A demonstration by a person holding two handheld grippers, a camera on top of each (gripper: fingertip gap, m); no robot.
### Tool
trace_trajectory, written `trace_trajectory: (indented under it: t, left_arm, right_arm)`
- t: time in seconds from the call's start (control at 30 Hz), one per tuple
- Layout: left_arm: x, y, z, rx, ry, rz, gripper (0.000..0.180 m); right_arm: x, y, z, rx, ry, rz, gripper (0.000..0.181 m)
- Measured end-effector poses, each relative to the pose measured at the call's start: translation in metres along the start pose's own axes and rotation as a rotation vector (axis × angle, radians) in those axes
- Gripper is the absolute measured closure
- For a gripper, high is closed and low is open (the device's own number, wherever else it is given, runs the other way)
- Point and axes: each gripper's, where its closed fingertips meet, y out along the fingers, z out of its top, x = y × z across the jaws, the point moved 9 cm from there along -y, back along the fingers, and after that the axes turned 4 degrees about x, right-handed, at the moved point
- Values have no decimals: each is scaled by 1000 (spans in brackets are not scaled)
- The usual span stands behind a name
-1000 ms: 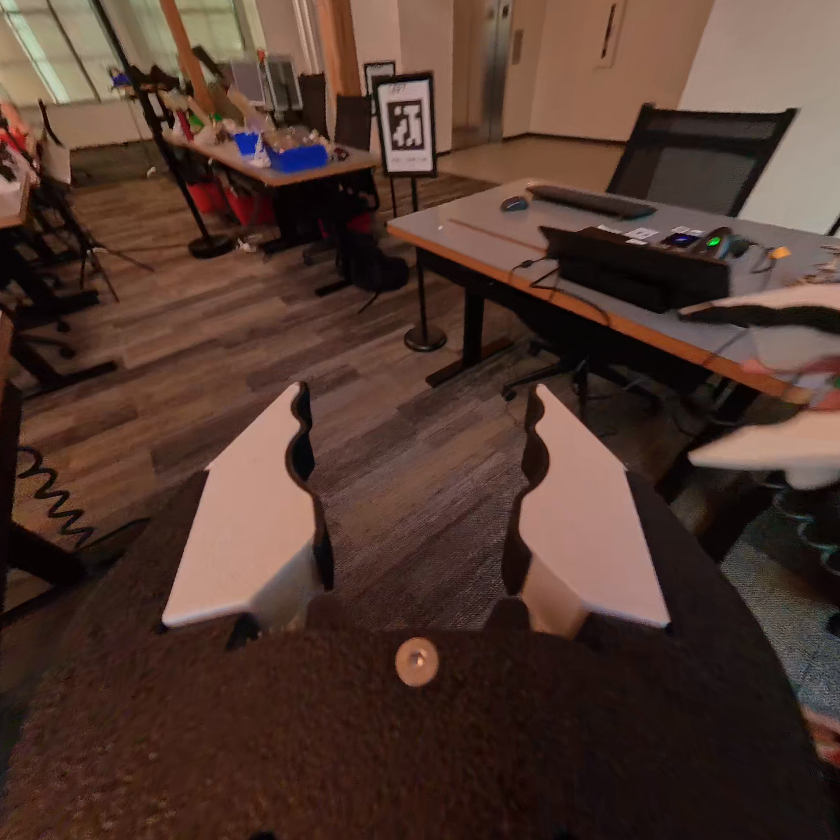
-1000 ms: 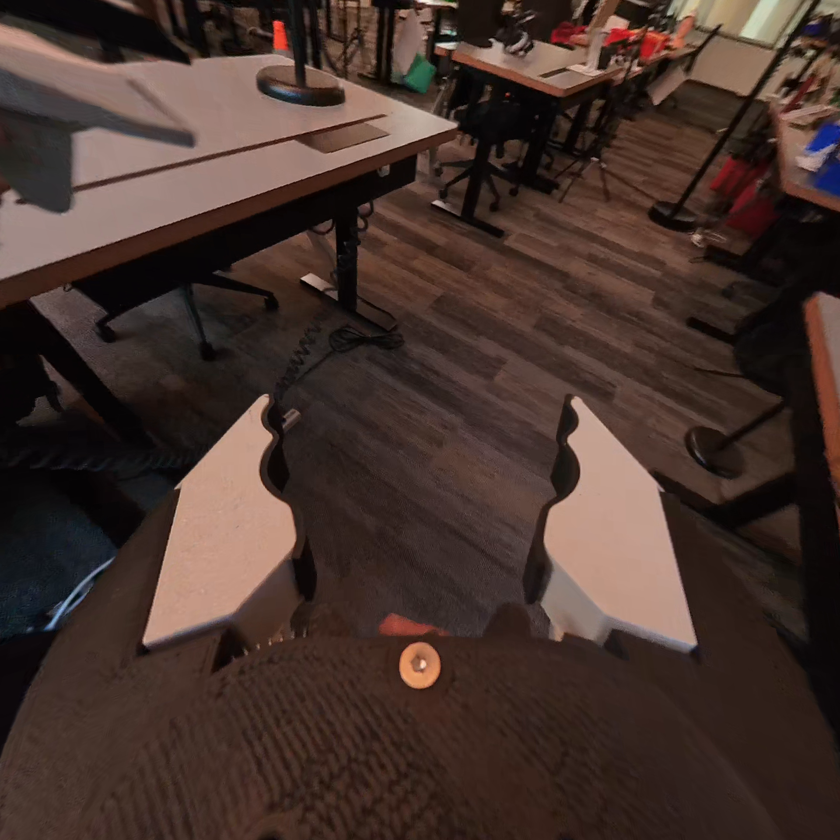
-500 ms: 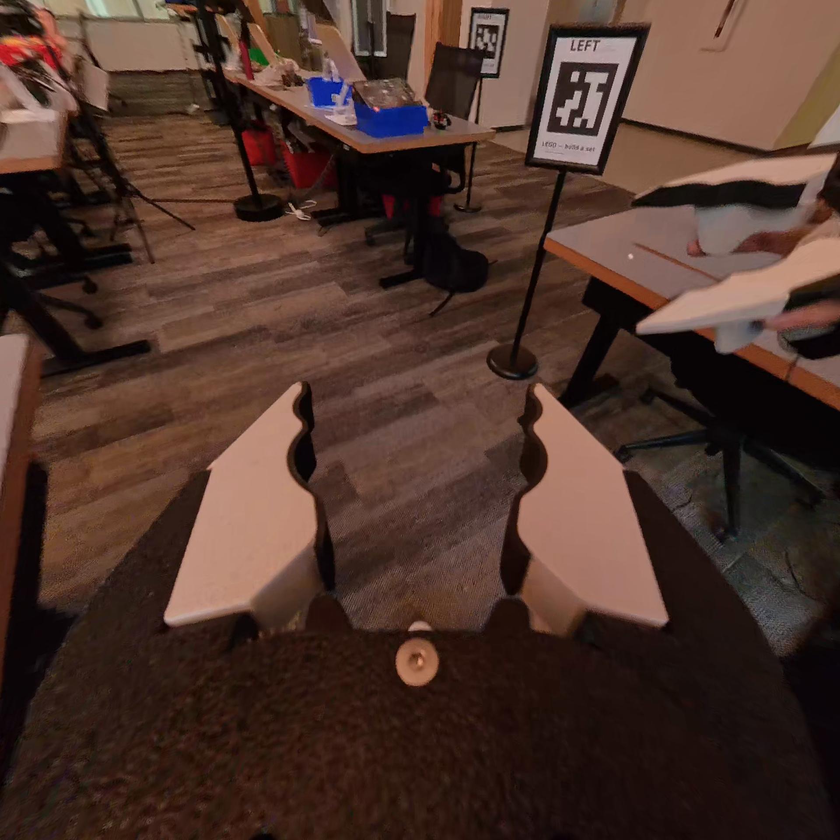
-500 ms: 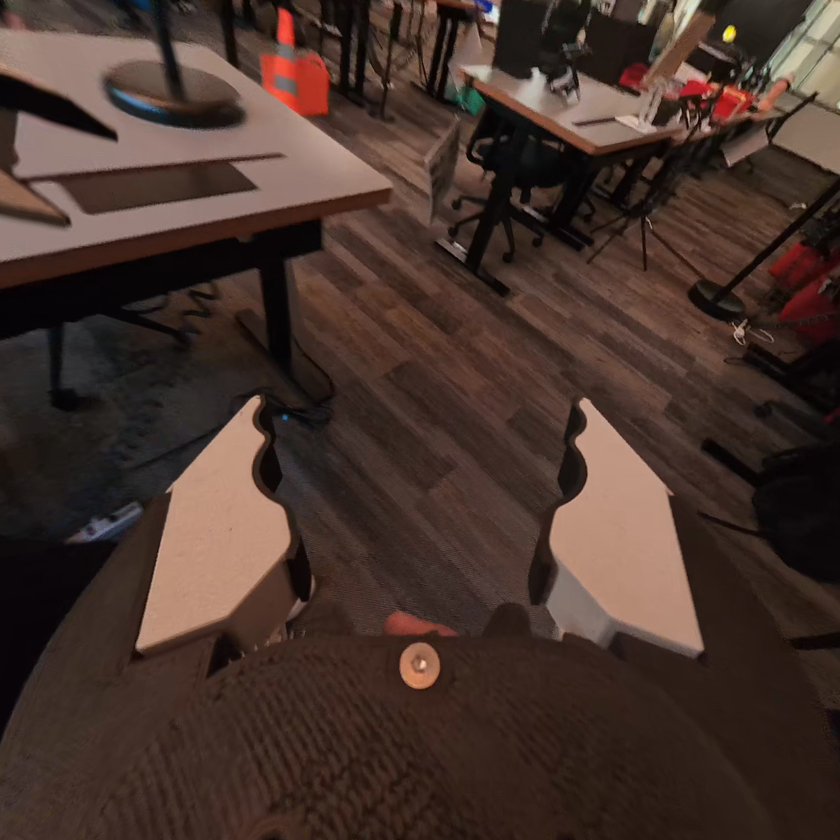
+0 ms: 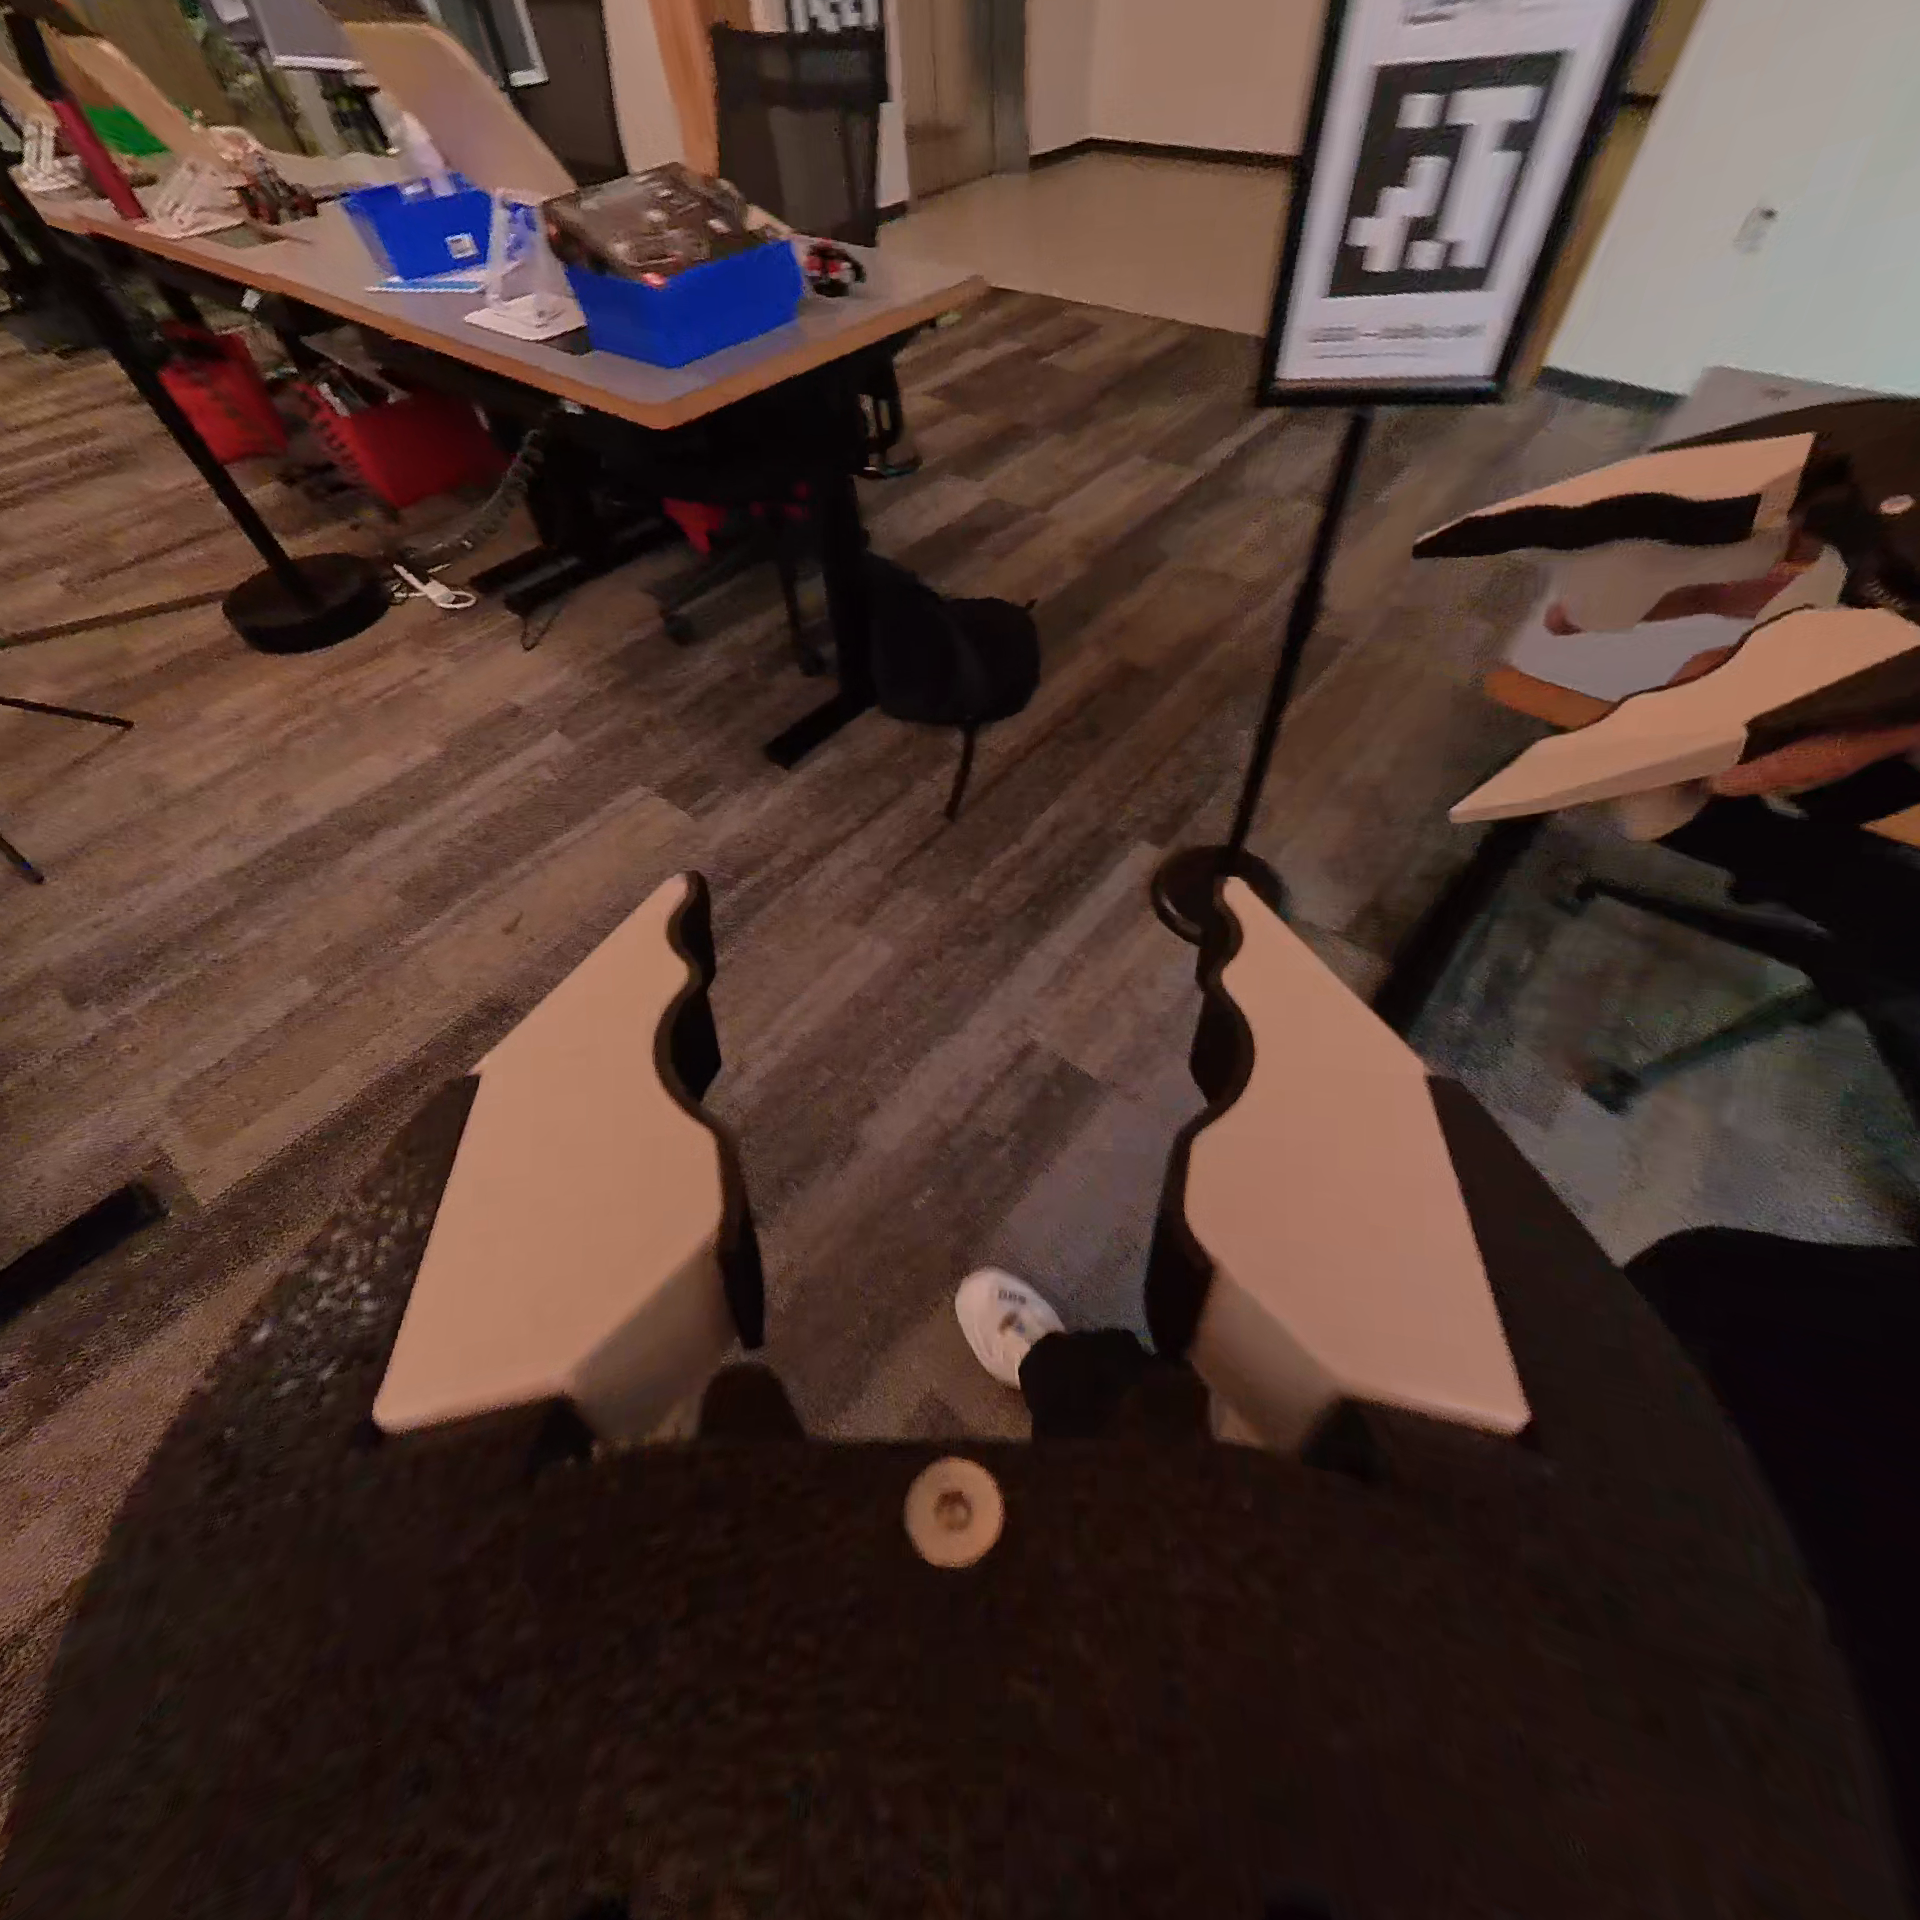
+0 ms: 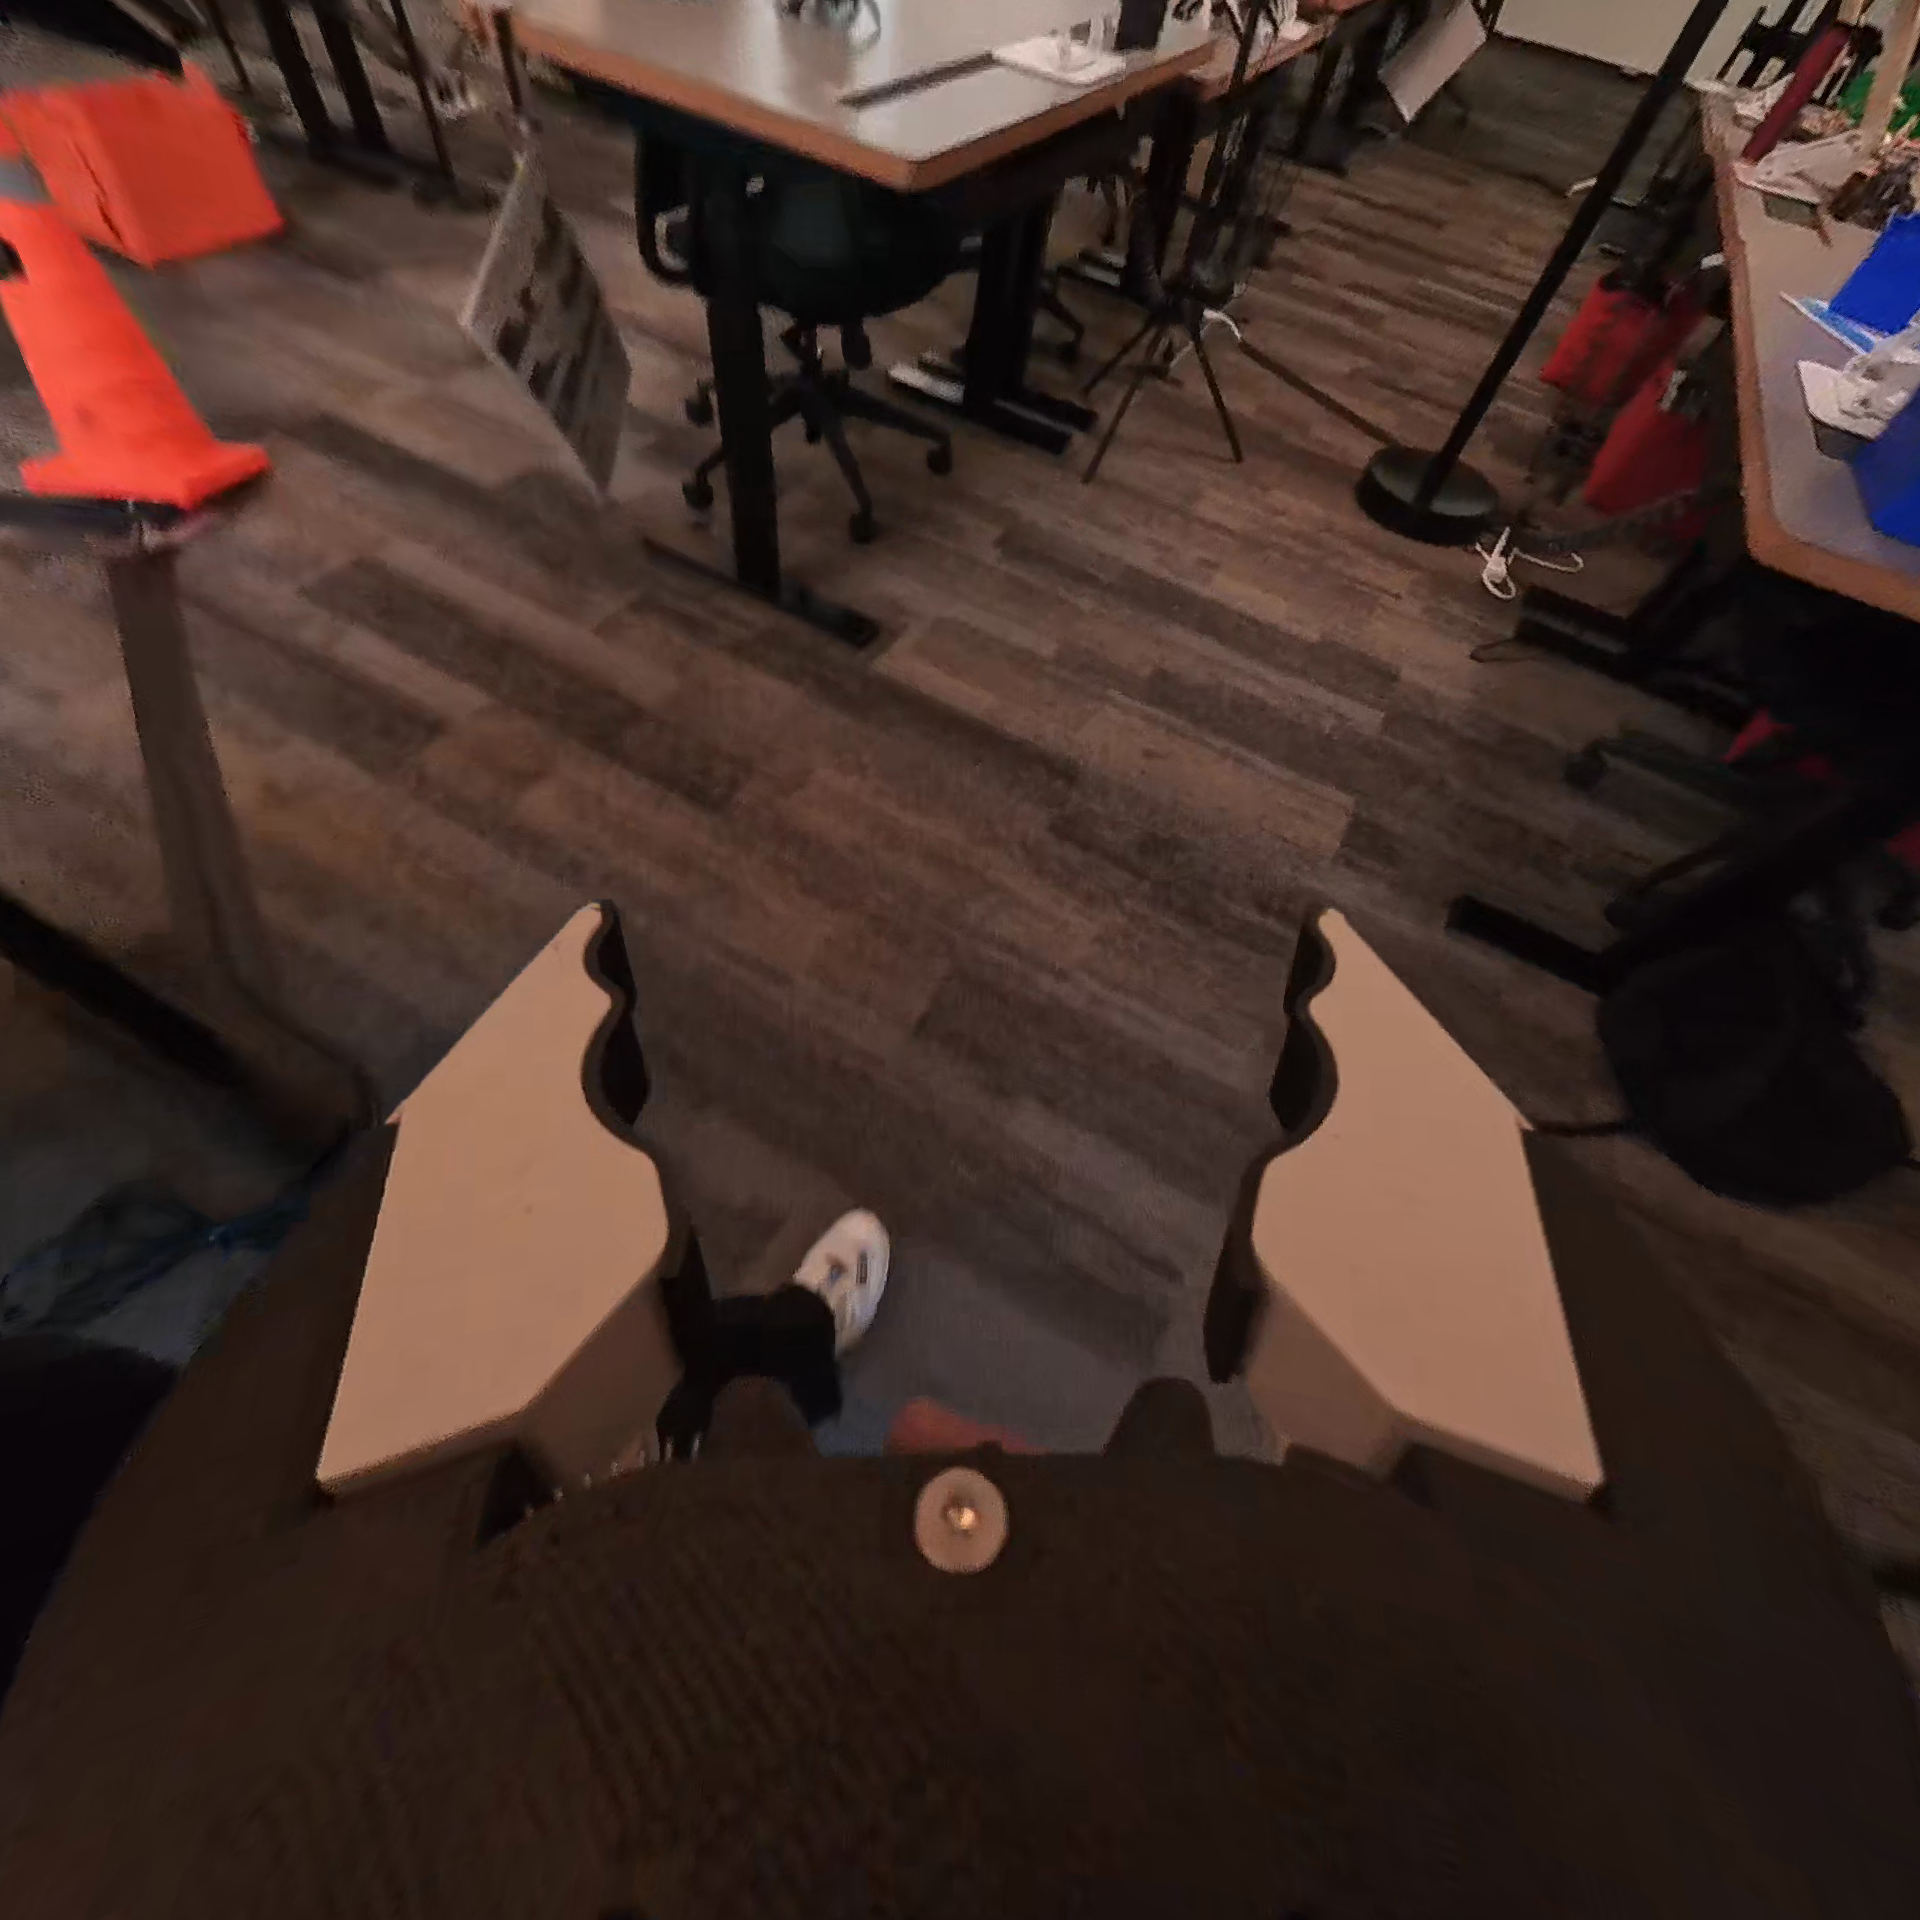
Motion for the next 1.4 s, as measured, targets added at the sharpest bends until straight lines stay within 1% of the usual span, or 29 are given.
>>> trace_trajectory:
  t: [0.13,0.27,0.33,0.43,0.53,0.63,0.73,0.9,1.07,1.17,1.23,1.33,1.4]
  left_arm:
    - [-123,111,29,-1,-74,106,89]
    - [-239,200,58,8,-177,165,93]
    - [-298,244,66,18,-207,178,97]
    - [-388,311,68,30,-190,194,106]
    - [-486,383,69,19,-149,171,108]
    - [-588,459,86,54,-130,114,114]
    - [-687,543,118,71,-178,17,116]
    - [-830,673,177,58,-143,-83,117]
    - [-957,794,202,61,-87,-124,125]
    - [-1040,870,205,54,-74,-110,131]
    - [-1097,916,212,48,-82,-90,135]
    - [-1185,976,233,20,-90,-33,139]
    - [-1244,1011,255,29,-91,-3,139]
  right_arm:
    - [85,169,54,30,14,63,59]
    - [159,328,136,76,-19,93,67]
    - [193,403,169,111,-36,97,74]
    - [239,511,207,141,-76,97,81]
    - [293,621,238,154,-129,74,90]
    - [350,723,259,120,-133,33,110]
    - [402,804,274,59,-71,-10,113]
    - [492,919,305,23,16,-113,117]
    - [575,1037,315,39,66,-181,120]
    - [633,1137,319,32,58,-171,131]
    - [672,1210,329,39,71,-92,148]
    - [734,1333,365,52,107,-9,151]
    - [770,1413,403,73,74,49,151]
